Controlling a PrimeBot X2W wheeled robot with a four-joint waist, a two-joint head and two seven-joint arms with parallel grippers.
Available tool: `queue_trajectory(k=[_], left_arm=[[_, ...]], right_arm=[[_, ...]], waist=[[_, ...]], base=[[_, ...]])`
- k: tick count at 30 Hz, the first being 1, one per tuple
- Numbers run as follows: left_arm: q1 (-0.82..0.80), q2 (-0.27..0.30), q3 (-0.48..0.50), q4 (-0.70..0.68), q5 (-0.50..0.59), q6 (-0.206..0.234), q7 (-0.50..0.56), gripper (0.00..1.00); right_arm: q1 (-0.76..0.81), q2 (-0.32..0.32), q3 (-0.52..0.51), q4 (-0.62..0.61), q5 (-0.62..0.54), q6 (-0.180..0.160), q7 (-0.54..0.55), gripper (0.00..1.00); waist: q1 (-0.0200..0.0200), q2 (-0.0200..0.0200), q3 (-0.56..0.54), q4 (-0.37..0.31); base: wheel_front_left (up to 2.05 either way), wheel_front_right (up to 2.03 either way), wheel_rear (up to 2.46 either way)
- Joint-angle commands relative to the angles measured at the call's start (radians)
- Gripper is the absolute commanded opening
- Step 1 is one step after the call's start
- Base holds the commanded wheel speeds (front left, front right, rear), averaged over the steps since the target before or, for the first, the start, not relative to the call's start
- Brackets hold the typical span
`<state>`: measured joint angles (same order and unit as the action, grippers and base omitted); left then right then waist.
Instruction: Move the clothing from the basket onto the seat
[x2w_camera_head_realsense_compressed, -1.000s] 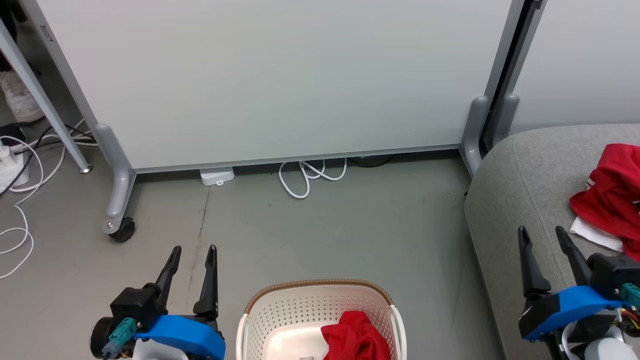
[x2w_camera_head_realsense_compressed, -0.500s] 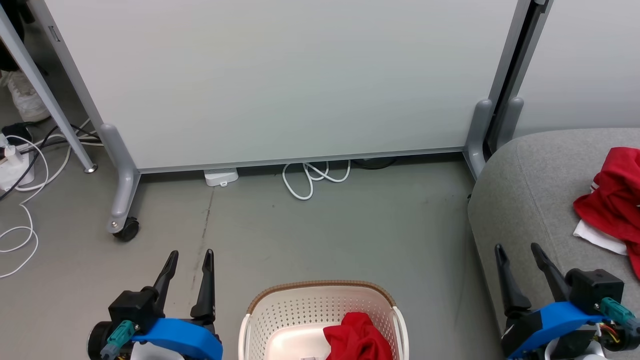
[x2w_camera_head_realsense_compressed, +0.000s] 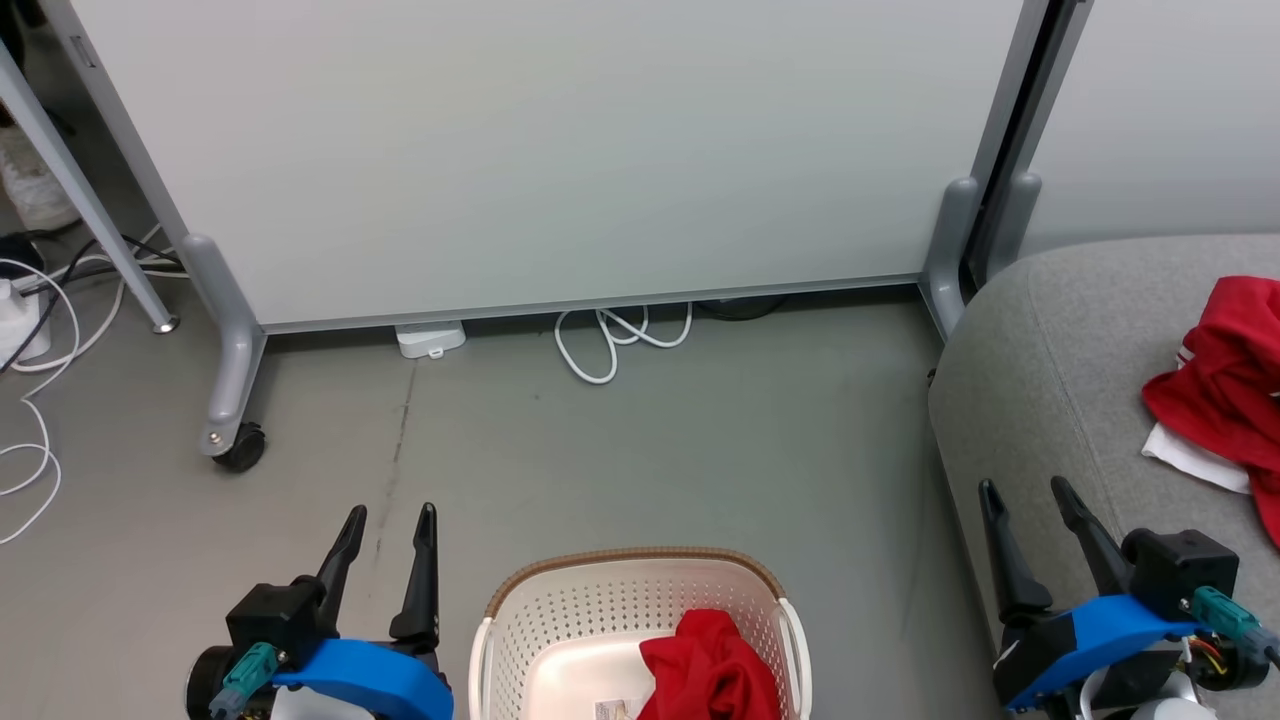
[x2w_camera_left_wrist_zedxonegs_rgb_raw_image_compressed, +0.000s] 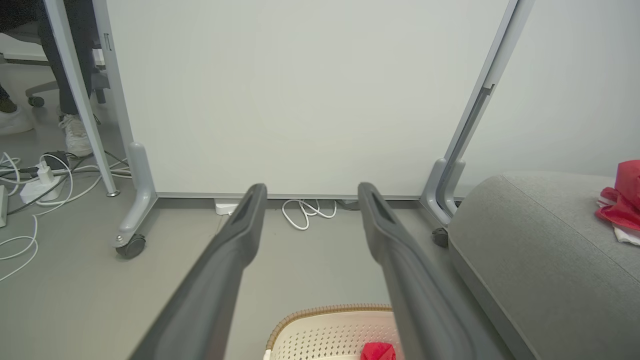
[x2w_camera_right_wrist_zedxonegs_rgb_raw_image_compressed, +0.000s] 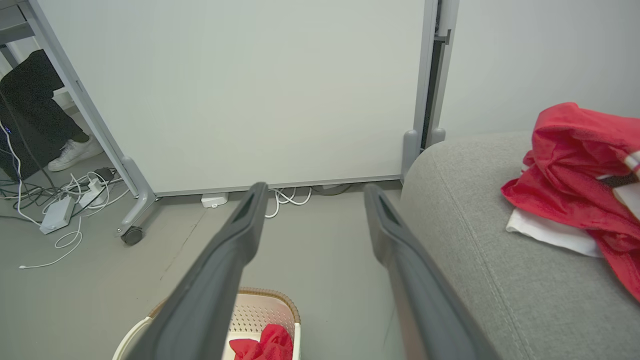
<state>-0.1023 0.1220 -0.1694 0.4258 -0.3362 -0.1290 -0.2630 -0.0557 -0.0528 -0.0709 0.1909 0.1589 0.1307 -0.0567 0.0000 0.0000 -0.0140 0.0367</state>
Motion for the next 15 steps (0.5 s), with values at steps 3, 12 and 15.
queue_trajectory(k=[3, 12, 15], left_arm=[[-0.003, -0.001, -0.006, 0.010, -0.007, -0.002, -0.003, 1.00], [-0.078, -0.002, -0.041, 0.060, -0.023, -0.002, -0.003, 1.00], [-0.134, 0.006, -0.072, 0.086, -0.026, -0.002, -0.003, 1.00]], right_arm=[[-0.026, -0.004, 0.008, 0.006, 0.003, 0.000, -0.008, 1.00], [-0.102, -0.017, 0.020, -0.028, 0.010, 0.000, -0.017, 1.00], [-0.141, -0.021, 0.026, -0.055, 0.009, 0.000, -0.020, 1.00]], waist=[[0.0000, 0.0000, 0.018, -0.015], [0.0000, 0.0000, 0.161, -0.083], [0.0000, 0.0000, 0.247, -0.114]], base=[[0.00, 0.00, 0.00], [0.00, 0.00, 0.00], [0.00, 0.00, 0.00]])
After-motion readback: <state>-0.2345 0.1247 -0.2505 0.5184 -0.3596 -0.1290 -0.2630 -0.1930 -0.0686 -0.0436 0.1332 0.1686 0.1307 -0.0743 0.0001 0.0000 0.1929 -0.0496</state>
